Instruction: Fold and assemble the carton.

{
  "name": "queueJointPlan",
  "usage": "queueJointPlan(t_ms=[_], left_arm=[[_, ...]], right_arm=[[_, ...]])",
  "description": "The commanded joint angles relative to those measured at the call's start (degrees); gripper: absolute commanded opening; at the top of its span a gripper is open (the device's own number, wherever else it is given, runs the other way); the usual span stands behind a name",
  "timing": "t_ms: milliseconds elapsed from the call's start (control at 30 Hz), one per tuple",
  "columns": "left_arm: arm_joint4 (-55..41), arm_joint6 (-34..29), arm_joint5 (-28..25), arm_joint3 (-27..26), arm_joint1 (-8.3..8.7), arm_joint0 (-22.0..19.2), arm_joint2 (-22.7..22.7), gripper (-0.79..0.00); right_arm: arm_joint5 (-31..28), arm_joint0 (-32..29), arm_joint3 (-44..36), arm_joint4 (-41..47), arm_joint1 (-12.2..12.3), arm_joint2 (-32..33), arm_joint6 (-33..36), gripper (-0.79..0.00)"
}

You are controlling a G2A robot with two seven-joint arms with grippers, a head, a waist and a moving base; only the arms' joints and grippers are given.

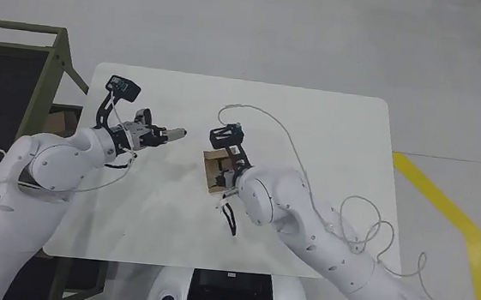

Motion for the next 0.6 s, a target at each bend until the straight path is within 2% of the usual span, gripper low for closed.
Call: queueJointPlan(t_ms=[0, 567], left_arm=[[0.0, 0.0, 0.0, 0.0, 0.00, 0.0, 0.0, 0.000], [0.0, 0.0, 0.0, 0.0, 0.00, 0.0, 0.0, 0.000]], right_arm=[[0.6, 1.1, 1.2, 0.1, -0.6, -0.6, 0.2, -0.563], [0.6, 5.2, 12.3, 1.5, -4.5, -3.5, -1.0, -0.597]])
